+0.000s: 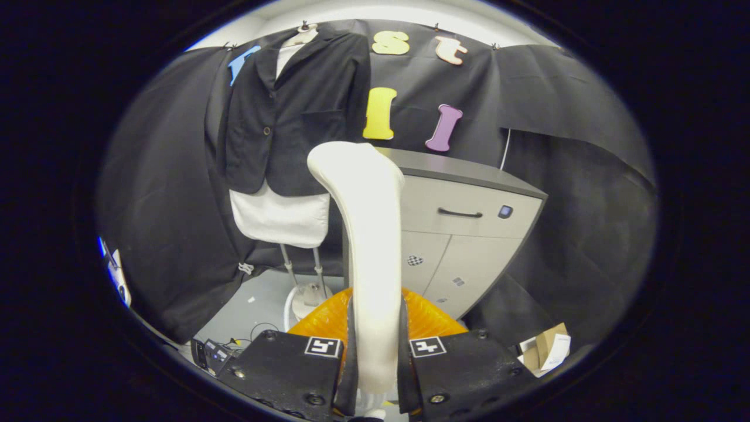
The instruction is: Iron the clothes twice with a garment steamer, once on the left side and once on the right side.
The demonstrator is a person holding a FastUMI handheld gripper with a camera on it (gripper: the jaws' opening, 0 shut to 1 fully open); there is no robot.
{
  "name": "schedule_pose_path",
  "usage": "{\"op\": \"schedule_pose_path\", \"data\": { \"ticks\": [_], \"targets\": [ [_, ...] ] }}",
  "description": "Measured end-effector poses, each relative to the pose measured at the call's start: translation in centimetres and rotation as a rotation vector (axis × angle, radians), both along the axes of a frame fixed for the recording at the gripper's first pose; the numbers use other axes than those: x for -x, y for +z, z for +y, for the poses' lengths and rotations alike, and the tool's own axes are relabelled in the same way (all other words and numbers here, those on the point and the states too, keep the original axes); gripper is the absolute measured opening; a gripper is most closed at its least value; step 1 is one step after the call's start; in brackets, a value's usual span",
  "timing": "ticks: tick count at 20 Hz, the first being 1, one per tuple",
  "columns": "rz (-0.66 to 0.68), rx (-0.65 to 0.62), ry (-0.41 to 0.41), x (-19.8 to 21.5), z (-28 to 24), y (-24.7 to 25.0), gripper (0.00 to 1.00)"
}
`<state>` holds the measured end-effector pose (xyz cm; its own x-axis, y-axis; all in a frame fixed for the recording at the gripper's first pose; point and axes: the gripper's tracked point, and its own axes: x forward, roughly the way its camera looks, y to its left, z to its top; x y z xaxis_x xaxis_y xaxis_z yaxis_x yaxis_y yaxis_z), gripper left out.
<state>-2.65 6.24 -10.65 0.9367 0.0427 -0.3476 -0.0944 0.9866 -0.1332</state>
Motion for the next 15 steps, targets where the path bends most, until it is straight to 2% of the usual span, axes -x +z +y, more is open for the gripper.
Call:
{"op": "schedule_pose_path", "data": {
  "ticks": [6, 15],
  "targets": [
    [0.026, -0.024, -0.008, 3.2, -6.0, -0.1, 0.30],
    [0.034, -0.061, 0.040, 4.8, -8.6, -0.4, 0.30]
  ]
}}
